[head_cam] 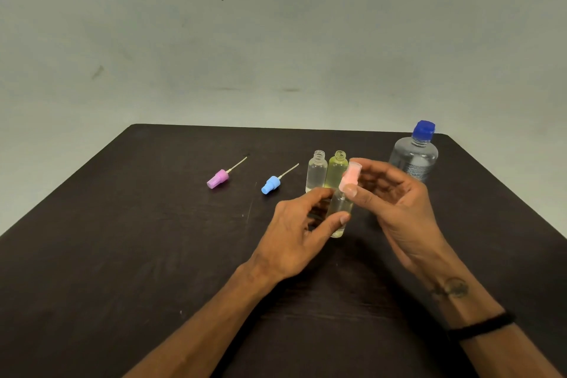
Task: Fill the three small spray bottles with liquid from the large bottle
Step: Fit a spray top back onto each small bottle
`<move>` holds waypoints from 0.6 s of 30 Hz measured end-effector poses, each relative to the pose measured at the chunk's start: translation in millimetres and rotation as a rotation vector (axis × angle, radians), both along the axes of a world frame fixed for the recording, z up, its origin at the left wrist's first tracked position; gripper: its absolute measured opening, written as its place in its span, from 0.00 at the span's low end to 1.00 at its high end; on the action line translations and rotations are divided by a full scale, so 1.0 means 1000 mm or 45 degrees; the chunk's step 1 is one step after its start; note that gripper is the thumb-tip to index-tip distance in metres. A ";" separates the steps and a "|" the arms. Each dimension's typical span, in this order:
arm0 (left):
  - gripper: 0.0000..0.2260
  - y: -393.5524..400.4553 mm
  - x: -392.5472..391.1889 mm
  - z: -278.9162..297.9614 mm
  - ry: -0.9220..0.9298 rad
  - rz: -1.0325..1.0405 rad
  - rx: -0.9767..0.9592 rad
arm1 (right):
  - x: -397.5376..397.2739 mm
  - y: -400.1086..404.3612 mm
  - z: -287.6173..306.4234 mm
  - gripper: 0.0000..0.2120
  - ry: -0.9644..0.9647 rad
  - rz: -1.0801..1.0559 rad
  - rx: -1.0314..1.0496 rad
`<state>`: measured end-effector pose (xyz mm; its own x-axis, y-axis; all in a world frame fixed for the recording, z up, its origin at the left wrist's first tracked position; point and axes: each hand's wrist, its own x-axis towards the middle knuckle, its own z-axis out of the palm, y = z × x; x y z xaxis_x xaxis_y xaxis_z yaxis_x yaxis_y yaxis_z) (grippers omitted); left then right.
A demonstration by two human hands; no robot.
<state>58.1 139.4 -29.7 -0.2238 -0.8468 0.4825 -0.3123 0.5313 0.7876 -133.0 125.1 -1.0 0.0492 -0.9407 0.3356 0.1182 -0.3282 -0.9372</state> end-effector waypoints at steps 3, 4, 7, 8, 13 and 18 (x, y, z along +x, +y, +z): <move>0.19 0.000 0.000 0.000 -0.036 -0.019 -0.005 | 0.001 0.000 -0.001 0.27 0.022 -0.043 -0.002; 0.19 -0.001 0.000 0.000 -0.052 -0.026 -0.002 | 0.001 0.001 -0.002 0.27 0.031 -0.054 0.000; 0.20 -0.001 0.000 -0.001 -0.053 -0.032 0.017 | 0.004 0.002 0.000 0.28 0.006 -0.048 0.022; 0.20 -0.001 0.000 -0.001 -0.035 -0.026 0.017 | 0.004 0.002 0.001 0.29 -0.028 -0.021 0.037; 0.18 0.001 -0.001 0.000 0.005 0.000 0.019 | 0.003 0.003 0.007 0.26 -0.192 0.112 0.124; 0.17 -0.001 -0.001 0.000 0.022 -0.003 0.032 | 0.000 0.005 0.009 0.21 -0.125 0.167 0.125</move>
